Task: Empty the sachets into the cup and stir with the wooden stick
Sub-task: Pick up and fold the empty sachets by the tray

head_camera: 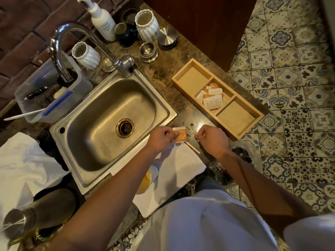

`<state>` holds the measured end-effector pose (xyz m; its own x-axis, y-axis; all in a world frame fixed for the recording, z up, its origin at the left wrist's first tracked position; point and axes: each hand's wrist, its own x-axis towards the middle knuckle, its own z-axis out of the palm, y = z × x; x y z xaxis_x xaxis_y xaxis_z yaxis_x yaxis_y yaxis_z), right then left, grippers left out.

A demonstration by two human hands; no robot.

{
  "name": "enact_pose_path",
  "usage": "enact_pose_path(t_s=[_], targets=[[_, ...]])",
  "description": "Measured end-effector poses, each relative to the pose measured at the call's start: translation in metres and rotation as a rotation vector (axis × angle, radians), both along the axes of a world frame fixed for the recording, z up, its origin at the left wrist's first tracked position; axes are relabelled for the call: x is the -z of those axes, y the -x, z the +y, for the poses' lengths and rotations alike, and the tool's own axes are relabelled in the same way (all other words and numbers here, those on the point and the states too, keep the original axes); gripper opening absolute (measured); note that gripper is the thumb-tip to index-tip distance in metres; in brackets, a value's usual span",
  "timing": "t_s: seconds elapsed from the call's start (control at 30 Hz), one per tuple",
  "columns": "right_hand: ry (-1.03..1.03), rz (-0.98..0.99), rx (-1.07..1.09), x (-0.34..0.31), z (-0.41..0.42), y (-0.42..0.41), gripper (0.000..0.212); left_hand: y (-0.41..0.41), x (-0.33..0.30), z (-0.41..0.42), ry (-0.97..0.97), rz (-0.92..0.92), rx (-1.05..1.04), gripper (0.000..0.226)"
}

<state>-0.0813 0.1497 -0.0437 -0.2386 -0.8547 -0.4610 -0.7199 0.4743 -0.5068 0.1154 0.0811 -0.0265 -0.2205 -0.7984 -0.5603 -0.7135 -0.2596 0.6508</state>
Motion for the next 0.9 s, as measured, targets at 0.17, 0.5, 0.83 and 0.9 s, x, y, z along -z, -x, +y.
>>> enact_pose_path(t_s=[0.17, 0.5, 0.83, 0.9], targets=[[0.037, -0.137, 0.026, -0.004, 0.008, 0.006, 0.021, -0.004, -0.009, -0.006, 0.028, 0.039, -0.061, 0.032], [0.12, -0.293, 0.031, -0.025, 0.011, 0.015, 0.022, 0.0, -0.049, -0.005, 0.06, 0.177, -0.225, 0.031], [0.164, -0.413, 0.121, -0.061, 0.025, 0.028, 0.012, 0.008, -0.086, 0.006, 0.072, 0.272, -0.33, 0.026], [0.192, -0.431, 0.174, -0.069, 0.031, 0.026, 0.011, 0.006, -0.093, 0.011, 0.081, 0.298, -0.332, 0.025]])
